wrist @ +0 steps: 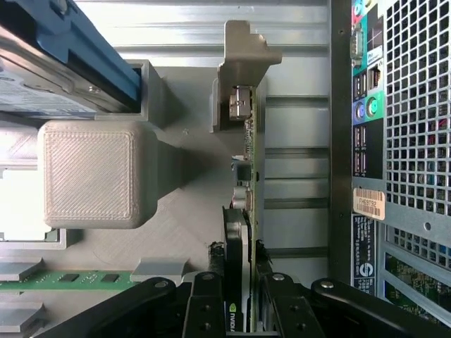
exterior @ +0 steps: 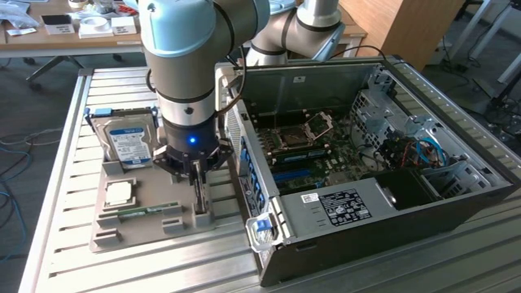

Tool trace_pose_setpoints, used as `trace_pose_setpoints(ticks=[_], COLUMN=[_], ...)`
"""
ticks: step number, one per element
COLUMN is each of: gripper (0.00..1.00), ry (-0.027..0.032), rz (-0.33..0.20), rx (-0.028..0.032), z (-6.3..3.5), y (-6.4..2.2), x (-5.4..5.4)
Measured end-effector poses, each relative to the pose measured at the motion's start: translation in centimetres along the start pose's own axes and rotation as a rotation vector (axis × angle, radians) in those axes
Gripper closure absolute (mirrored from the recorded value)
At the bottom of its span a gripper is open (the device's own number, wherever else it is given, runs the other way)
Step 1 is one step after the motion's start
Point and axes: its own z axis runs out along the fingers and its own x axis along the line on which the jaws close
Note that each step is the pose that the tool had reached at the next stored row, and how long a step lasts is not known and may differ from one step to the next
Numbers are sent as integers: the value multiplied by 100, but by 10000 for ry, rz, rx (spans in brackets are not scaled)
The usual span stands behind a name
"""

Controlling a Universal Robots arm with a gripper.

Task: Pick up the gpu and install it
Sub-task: 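Pick up the gpu and move the gpu toward the slot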

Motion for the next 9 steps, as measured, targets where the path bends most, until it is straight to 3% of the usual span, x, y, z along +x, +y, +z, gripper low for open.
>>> trace_pose_setpoints(ticks=[9], gripper=[73], ry=[1], rz=[-1], rx=[-23], z=[-151], y=[7], x=[-2])
